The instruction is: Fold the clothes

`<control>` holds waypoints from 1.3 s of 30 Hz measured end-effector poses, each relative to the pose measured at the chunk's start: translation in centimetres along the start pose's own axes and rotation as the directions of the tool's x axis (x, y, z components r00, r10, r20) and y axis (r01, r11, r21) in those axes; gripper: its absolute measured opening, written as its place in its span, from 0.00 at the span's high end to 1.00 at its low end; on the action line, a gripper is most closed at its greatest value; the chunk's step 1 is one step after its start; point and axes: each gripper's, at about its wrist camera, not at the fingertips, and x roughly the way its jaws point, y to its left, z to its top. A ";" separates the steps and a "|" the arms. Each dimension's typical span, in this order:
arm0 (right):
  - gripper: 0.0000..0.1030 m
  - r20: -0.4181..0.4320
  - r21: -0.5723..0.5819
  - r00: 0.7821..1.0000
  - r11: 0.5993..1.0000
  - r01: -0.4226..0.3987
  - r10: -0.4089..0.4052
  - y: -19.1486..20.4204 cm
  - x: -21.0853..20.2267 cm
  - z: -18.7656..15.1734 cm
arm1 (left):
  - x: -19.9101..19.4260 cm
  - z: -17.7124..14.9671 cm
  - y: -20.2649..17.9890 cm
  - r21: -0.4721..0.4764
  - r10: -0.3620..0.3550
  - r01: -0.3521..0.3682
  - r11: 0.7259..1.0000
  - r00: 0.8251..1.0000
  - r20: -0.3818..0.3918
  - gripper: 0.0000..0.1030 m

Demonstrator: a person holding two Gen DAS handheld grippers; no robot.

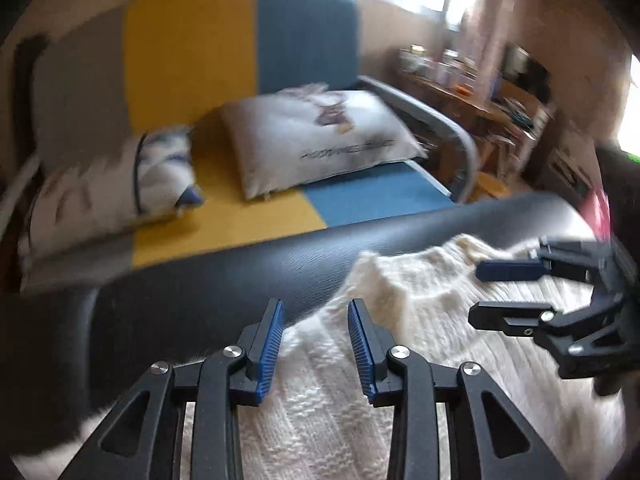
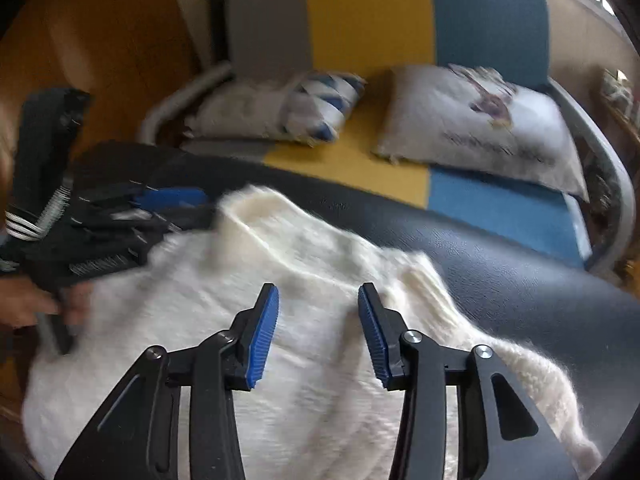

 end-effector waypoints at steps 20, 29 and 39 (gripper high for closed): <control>0.54 -0.044 -0.055 0.998 0.998 -0.037 0.035 3.2 -0.5 -0.8 | -3.9 -2.2 5.1 -0.293 0.022 0.006 0.956 0.996 0.089 0.68; 0.40 -0.136 -0.126 0.991 0.992 0.000 -0.018 7.6 -0.3 -3.7 | -9.2 -11.3 13.1 -0.508 0.120 -0.142 0.850 0.990 -0.076 0.67; 0.40 -0.050 -0.186 0.993 0.976 -0.114 0.107 16.4 1.0 4.0 | -15.1 -15.2 16.8 -0.449 0.377 -0.367 0.815 0.924 -0.071 0.69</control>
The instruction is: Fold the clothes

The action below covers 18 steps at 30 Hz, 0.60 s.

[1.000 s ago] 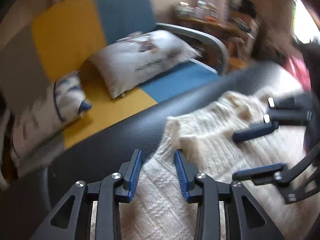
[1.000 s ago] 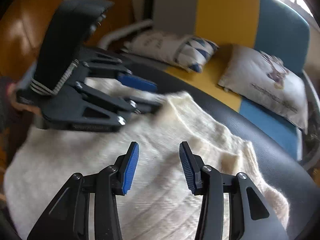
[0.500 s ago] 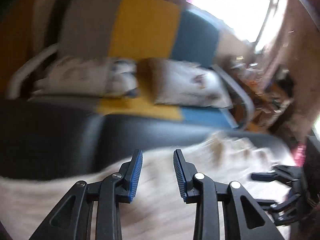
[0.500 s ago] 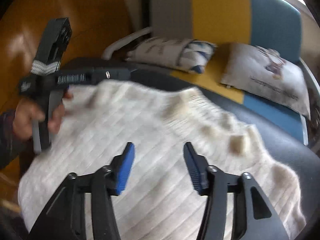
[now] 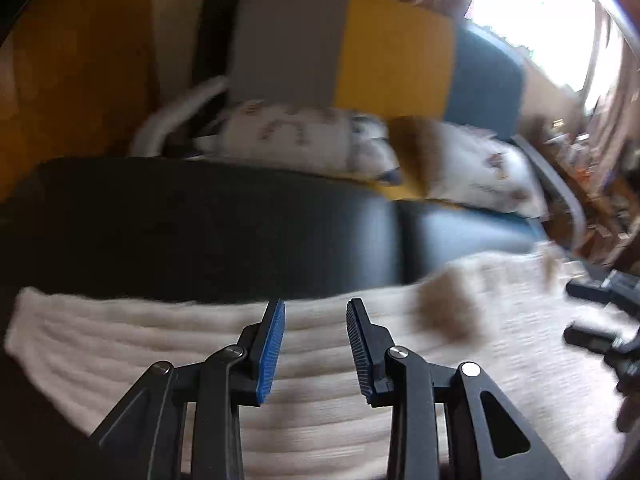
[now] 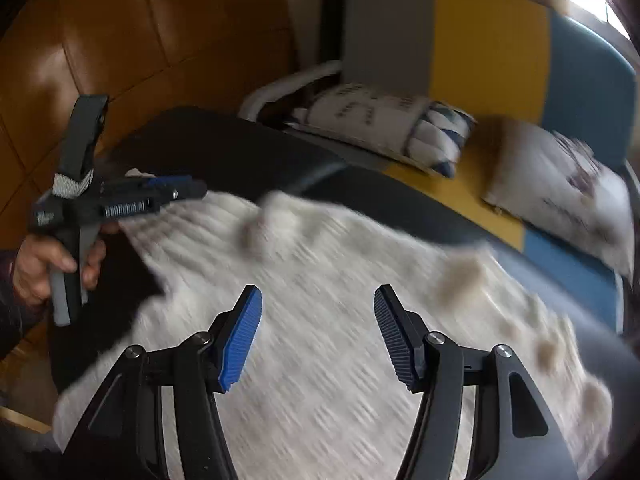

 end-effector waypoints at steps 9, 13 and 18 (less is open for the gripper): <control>0.31 -0.088 0.093 0.972 0.969 0.227 -0.219 -0.2 9.0 2.3 | -0.7 -5.2 5.2 -0.082 0.053 -0.054 0.995 0.998 -0.018 0.66; 0.30 -0.084 0.114 0.977 0.972 0.207 -0.198 0.0 8.4 2.4 | -1.8 -5.2 5.7 -0.147 0.032 -0.035 0.989 0.999 -0.026 0.67; 0.30 -0.043 0.008 0.998 0.999 0.046 -0.046 4.7 3.3 0.1 | -6.3 -6.2 4.2 -0.075 -0.138 0.145 0.987 0.987 0.083 0.67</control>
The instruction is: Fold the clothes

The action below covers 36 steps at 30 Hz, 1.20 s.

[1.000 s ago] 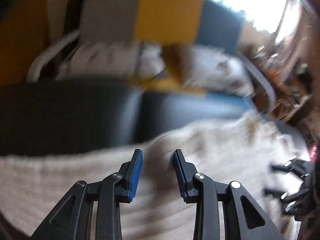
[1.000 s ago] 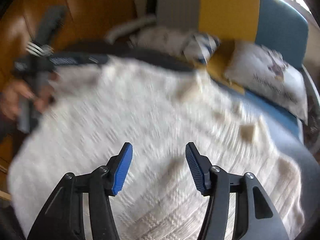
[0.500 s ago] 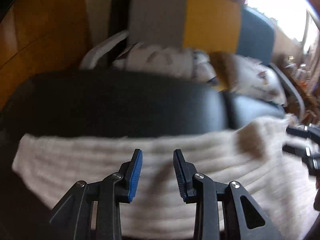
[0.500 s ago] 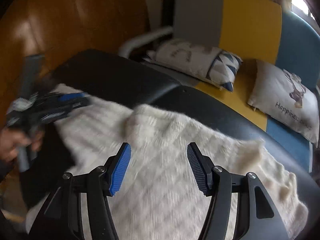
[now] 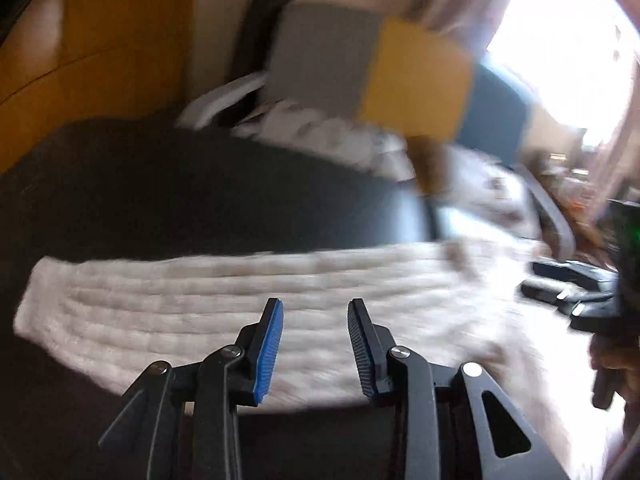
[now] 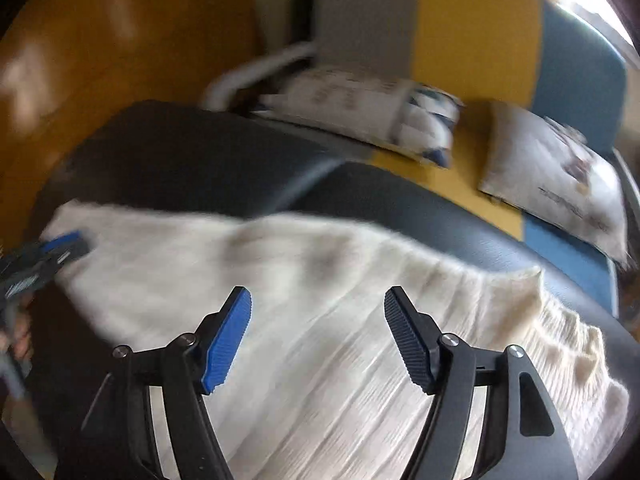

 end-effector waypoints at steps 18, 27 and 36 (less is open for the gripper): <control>0.24 -0.033 0.017 0.998 0.998 -0.054 0.054 4.7 -2.6 -6.5 | -0.7 -0.3 -4.8 0.036 -0.195 0.198 0.979 0.977 -0.087 0.69; 0.24 -0.109 0.016 0.990 0.996 0.088 -0.086 5.3 -4.5 -13.5 | 0.9 -7.1 -9.7 0.094 -0.231 0.266 0.959 0.932 -0.277 0.74; 0.24 -0.042 -0.006 0.999 1.000 0.000 0.000 6.3 -8.7 -14.4 | -6.3 -9.5 -11.2 0.180 -0.306 0.338 0.924 0.934 -0.184 0.74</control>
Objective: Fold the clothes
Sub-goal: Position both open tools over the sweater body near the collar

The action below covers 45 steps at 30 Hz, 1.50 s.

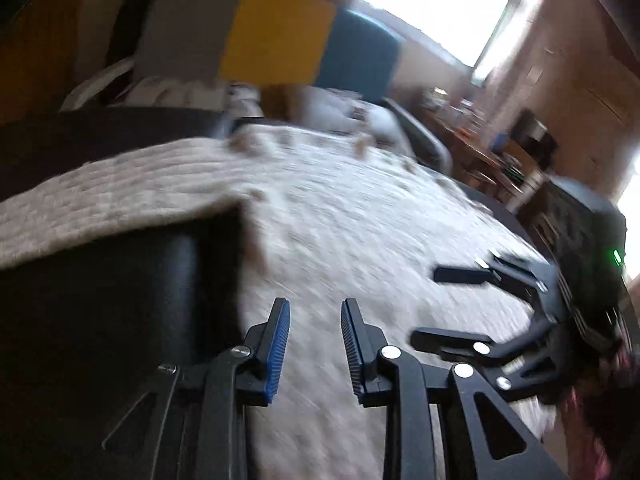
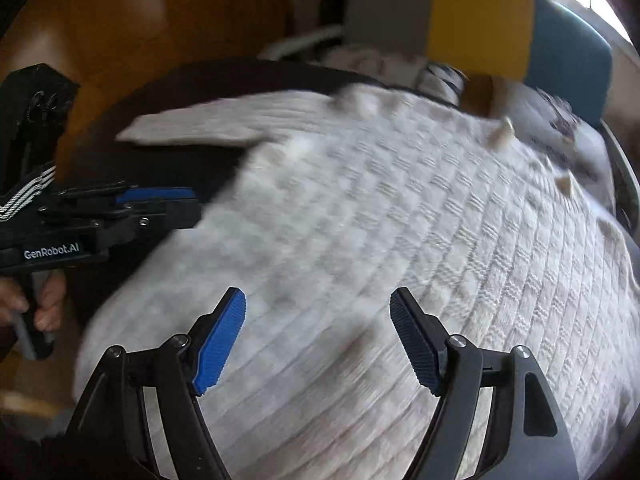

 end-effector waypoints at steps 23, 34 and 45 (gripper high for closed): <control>0.24 -0.046 0.080 0.999 0.997 0.010 -0.006 0.3 -1.9 -7.4 | 0.9 -3.1 1.1 -0.061 0.086 -0.093 0.994 0.990 -0.115 0.67; 0.23 -0.005 0.081 0.999 0.995 0.052 -0.052 0.0 -2.3 -8.9 | -0.1 -3.9 -0.1 0.043 0.329 -0.328 0.944 0.944 -0.022 0.93; 0.19 0.014 0.165 1.000 0.986 -0.002 -0.001 -1.8 -4.2 -8.7 | -2.8 -5.1 4.7 -0.296 0.049 -0.048 0.954 0.999 -0.005 0.72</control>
